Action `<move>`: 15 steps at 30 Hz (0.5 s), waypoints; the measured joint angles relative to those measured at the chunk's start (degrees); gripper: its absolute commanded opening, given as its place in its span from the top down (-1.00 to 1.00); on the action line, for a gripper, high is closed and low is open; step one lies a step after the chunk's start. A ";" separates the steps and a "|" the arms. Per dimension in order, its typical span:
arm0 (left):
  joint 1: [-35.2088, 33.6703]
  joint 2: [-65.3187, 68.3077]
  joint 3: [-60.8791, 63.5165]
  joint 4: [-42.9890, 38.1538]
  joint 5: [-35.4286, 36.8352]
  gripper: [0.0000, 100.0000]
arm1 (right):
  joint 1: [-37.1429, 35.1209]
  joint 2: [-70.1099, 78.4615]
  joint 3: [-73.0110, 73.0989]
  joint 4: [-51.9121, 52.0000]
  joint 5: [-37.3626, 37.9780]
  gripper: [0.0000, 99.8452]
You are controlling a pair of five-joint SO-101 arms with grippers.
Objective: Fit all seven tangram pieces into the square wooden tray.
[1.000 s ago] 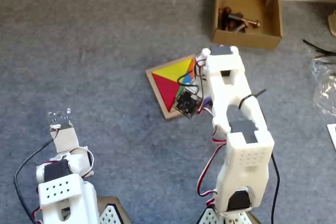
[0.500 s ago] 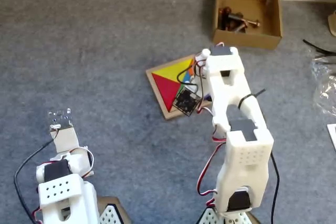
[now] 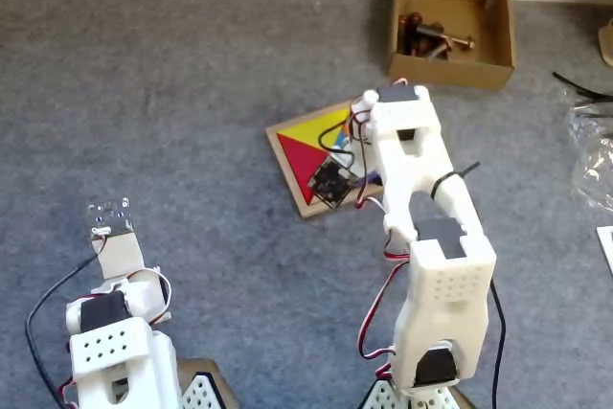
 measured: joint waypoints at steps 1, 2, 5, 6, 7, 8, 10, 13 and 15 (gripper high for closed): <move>0.00 0.00 0.00 0.00 0.00 0.99 | 0.00 0.00 0.00 0.00 0.00 0.60; 0.00 0.00 0.00 0.00 0.00 0.99 | 0.00 0.00 0.00 0.00 0.00 0.60; 0.00 0.00 0.00 0.00 0.00 0.99 | 0.00 0.00 0.00 0.00 0.00 0.60; 0.00 0.00 0.00 0.00 0.00 0.99 | 0.00 0.00 -0.26 0.00 0.00 0.60; 0.00 0.00 0.00 0.00 0.00 0.99 | 0.00 0.09 -0.79 0.00 -0.18 0.60; 0.00 0.00 0.00 0.00 0.00 0.99 | 0.00 0.09 -1.32 0.09 -0.88 0.60; 0.00 0.00 0.00 0.00 0.00 0.99 | -0.26 0.26 -2.64 0.79 -1.76 0.60; 0.00 0.00 0.00 0.00 0.00 0.99 | -0.79 0.44 -5.71 5.54 -2.46 0.60; 0.00 0.00 0.00 0.00 0.00 0.99 | -1.23 0.44 -8.26 8.88 -2.55 0.60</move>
